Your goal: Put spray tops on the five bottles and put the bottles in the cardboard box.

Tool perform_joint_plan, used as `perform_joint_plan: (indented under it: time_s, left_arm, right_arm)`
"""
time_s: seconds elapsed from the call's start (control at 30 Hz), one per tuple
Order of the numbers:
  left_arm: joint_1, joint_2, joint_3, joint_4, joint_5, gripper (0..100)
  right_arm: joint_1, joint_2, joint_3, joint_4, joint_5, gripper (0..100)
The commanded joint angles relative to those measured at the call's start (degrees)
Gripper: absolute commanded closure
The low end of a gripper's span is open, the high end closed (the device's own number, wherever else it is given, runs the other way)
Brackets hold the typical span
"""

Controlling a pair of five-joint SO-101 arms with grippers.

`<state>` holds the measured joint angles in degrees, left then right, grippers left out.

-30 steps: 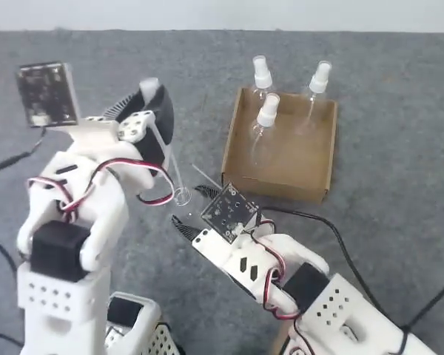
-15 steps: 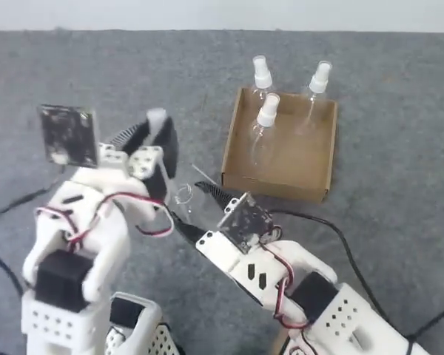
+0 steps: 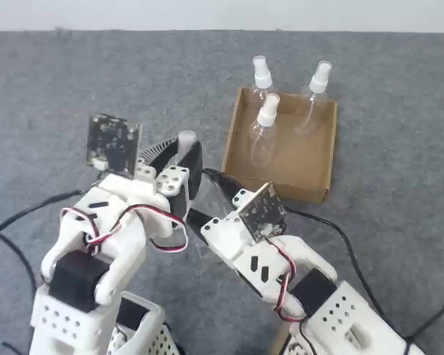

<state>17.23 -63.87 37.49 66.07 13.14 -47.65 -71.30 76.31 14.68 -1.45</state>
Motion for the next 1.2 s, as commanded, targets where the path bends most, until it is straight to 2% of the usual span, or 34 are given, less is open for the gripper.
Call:
perform_joint_plan:
  time_s: [0.0,0.17,0.27,0.5,0.63,0.77,0.97,1.03,1.17]
  left_arm:
    - [-0.2,-0.7,-0.4,1.1,-3.3,91]
    - [-0.4,-0.8,-5.3,0.6,-3.7,85]
    - [-1.3,0.4,-9.4,-0.2,-7.2,85]
    - [-8.4,10.9,-10.6,-4.6,-7.3,85]
    - [-8.3,14.9,-10.3,-2.0,-7.6,85]
    - [-8.3,14.9,-9.0,0.1,-7.6,85]
    - [-8.6,14.8,-5.5,-2.9,-9.5,85]
    - [-9.2,14.2,-8.0,-2.5,-9.7,85]
    - [-14.8,8.3,-14.0,0.0,-9.6,85]
  right_arm:
    - [2.2,2.2,-0.6,-2.2,-0.6,99.3]
    - [2.4,4.3,-0.6,-3.7,-0.6,99.3]
    - [2.3,5.3,-0.6,-3.7,-0.6,99.3]
    - [2.2,5.5,-0.6,-3.7,-0.6,99.3]
    - [2.2,5.5,-0.6,-3.7,-0.6,99.3]
    - [2.3,5.5,-0.6,-3.7,-0.6,99.3]
    - [2.3,5.5,-0.6,-3.7,-0.6,99.3]
    - [2.3,5.5,-0.6,-3.7,-0.6,99.3]
    - [2.4,5.1,-0.8,-3.0,-0.5,99.3]
